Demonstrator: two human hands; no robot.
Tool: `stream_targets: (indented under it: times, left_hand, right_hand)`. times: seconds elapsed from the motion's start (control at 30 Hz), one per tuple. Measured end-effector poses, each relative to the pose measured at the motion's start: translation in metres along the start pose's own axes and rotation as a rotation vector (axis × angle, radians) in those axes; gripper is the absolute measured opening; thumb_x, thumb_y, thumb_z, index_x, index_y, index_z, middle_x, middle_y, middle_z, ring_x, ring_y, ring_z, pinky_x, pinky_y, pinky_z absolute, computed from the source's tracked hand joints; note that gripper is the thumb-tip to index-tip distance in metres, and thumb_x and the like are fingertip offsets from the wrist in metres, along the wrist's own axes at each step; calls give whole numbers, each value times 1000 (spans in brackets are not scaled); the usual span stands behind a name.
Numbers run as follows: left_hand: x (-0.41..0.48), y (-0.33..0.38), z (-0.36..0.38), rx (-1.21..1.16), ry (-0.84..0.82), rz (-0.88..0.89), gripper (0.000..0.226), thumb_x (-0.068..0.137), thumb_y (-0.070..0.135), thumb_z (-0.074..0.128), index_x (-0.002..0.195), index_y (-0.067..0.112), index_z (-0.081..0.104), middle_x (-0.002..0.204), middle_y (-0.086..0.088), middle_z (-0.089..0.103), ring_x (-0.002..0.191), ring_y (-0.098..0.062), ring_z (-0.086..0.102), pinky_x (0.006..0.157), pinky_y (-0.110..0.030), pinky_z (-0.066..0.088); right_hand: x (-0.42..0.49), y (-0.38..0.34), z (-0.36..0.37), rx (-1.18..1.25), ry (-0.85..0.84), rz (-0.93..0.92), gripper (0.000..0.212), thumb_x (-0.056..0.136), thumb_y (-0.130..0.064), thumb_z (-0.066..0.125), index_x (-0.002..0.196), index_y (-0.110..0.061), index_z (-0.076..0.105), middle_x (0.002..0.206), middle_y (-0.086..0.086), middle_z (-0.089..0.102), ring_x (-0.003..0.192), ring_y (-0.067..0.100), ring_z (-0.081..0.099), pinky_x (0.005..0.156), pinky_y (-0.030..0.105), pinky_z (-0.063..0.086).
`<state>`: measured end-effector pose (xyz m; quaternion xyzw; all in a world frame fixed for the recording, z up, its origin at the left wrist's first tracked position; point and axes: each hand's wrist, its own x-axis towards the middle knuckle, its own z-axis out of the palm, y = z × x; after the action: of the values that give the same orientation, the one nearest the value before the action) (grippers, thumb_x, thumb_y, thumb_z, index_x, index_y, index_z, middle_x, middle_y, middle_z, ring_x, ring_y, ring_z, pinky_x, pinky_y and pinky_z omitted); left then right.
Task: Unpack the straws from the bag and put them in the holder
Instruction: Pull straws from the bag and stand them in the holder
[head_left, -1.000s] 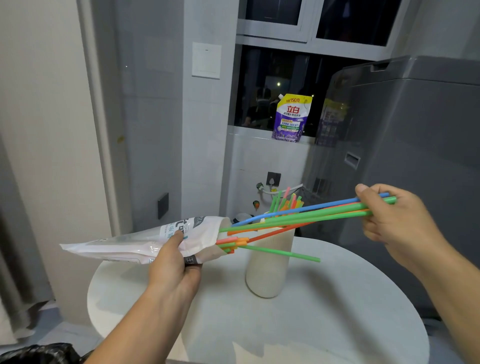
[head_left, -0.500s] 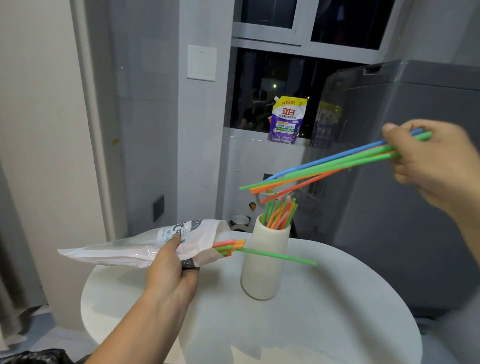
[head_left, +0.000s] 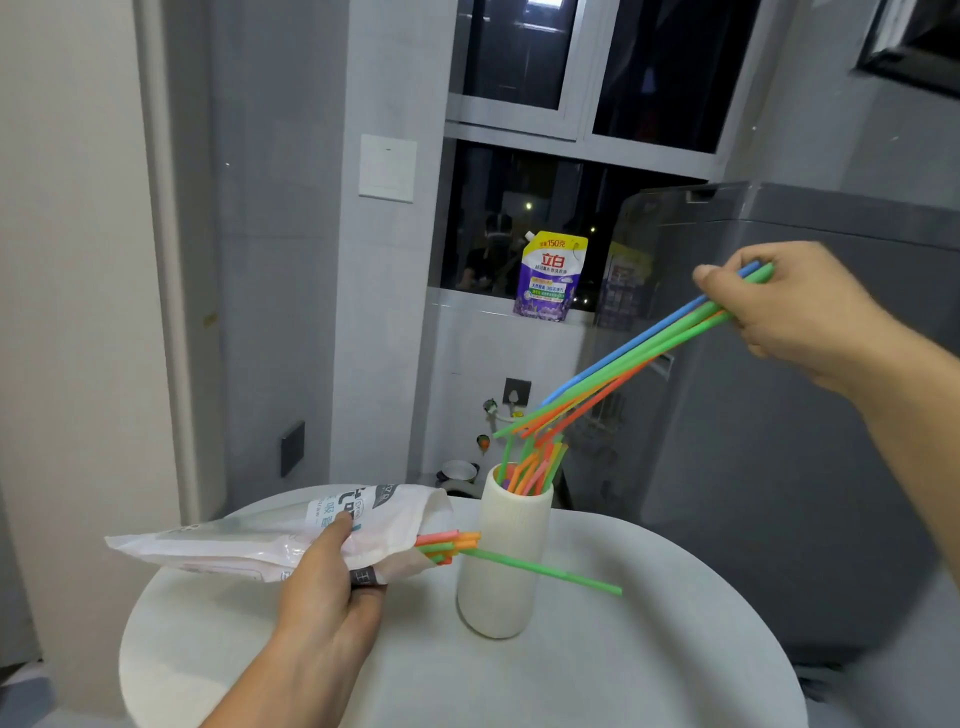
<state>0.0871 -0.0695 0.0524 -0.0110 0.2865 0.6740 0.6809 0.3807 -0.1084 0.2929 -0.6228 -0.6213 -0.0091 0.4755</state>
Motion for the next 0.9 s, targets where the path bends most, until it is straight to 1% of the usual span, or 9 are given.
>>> stream_targets:
  times: [0.07,0.2,0.33,0.37,0.47,0.53,0.7,0.8,0.9]
  left_hand:
    - [0,0,0,-7,-1,0,37,105,9,56,142,5,56,128,-11,71,92,-21,72,42,-31,57]
    - [-1,1,0,-9,-1,-2,35,105,10,56,140,5,56,128,-11,70,94,-22,71,42,-32,58]
    - [3,2,-2,-11,-5,0,38,104,10,57,142,3,55,129,-14,71,113,-30,71,48,-37,62]
    - [3,1,-2,-9,-4,2,38,104,10,56,141,2,55,127,-13,71,112,-29,71,48,-36,62]
    - [0,0,1,-10,-9,9,33,105,9,55,138,4,57,112,-9,72,93,-20,71,42,-30,58]
    - [0,0,1,-12,-5,16,34,105,8,56,139,5,56,106,-7,72,87,-18,70,41,-28,56]
    - [2,-2,0,10,-7,29,38,104,8,57,142,3,55,106,-6,71,86,-18,70,42,-29,57]
    - [1,-1,1,22,-7,38,35,104,7,57,139,4,57,105,-6,71,85,-18,70,41,-30,58]
    - [0,0,0,27,-7,42,29,104,7,57,133,7,59,107,-5,71,73,-16,74,40,-27,55]
  right_hand:
    - [3,-3,-3,-41,-21,-2,38,96,-36,64,70,-9,58,55,10,42,48,22,34,48,27,32]
    - [11,-7,-3,-68,-39,-1,42,94,-40,65,65,-11,56,51,6,41,44,22,32,50,29,33]
    - [15,-12,-3,-126,-49,-18,41,95,-39,65,69,-8,59,55,9,43,47,23,34,50,28,33]
    - [16,-13,-4,-130,-45,-19,41,95,-40,64,70,-8,60,56,10,43,47,23,34,51,28,34]
    - [17,-16,-5,-137,-46,-17,40,95,-41,64,73,-8,62,58,10,45,48,23,36,48,27,35]
    - [17,-17,-3,-156,-64,-19,40,96,-40,64,73,-7,62,58,9,45,47,21,35,46,25,33]
    - [15,-21,7,-212,-129,-17,39,96,-39,64,69,-10,61,53,4,44,44,18,35,45,24,33]
    - [15,-23,14,-247,-161,-18,40,96,-39,63,74,-6,63,54,4,45,44,18,36,44,24,33]
    - [17,-25,19,-274,-160,-12,39,96,-38,63,75,-6,63,53,2,46,44,16,38,43,24,33]
